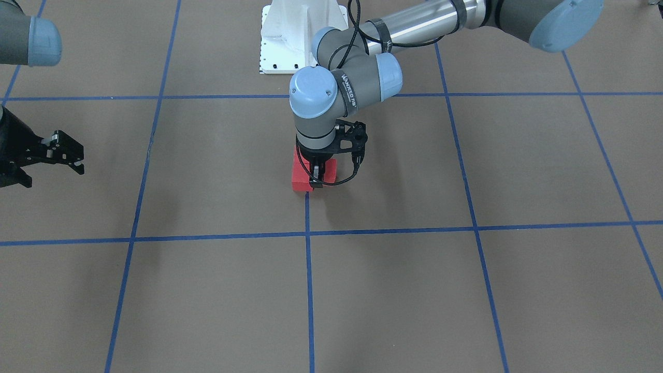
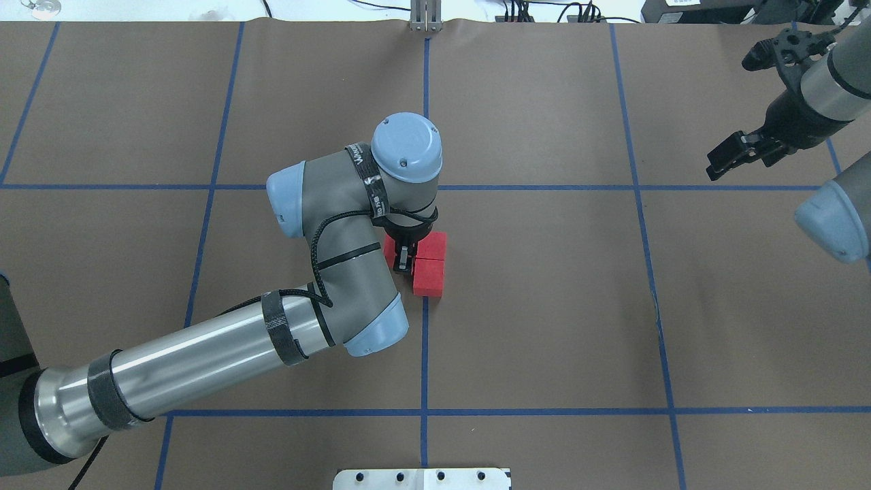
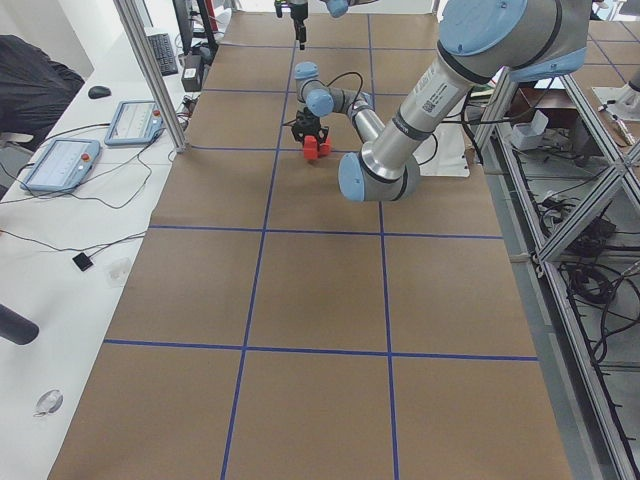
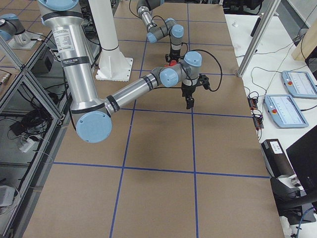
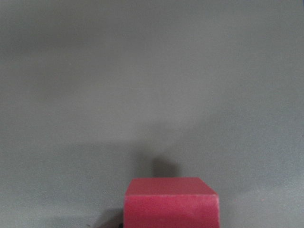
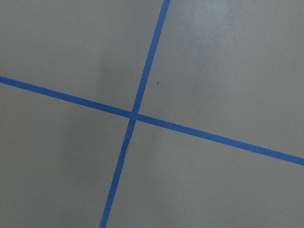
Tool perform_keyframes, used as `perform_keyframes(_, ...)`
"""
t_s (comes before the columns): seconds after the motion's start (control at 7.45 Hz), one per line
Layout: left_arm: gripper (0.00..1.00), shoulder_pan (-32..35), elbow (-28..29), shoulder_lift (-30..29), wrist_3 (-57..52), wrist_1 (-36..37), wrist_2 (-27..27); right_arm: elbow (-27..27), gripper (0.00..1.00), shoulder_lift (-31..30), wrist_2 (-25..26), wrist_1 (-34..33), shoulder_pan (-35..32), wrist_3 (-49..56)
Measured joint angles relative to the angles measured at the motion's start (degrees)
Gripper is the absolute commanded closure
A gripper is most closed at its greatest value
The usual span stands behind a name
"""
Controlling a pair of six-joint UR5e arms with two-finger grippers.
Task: Form red blocks into L shape at center
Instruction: 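Nudge the held cube against the farther cube of the pair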
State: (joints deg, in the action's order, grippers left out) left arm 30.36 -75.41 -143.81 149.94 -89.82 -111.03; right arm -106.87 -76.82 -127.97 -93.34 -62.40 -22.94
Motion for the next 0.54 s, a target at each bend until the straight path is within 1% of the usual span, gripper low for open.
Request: perform_keyframes(0.54, 0.39, 0.0, 0.0, -0.1, 0.0, 0.0, 0.0, 0.0, 0.01, 0.0, 0.0, 0.0, 0.0, 0.0)
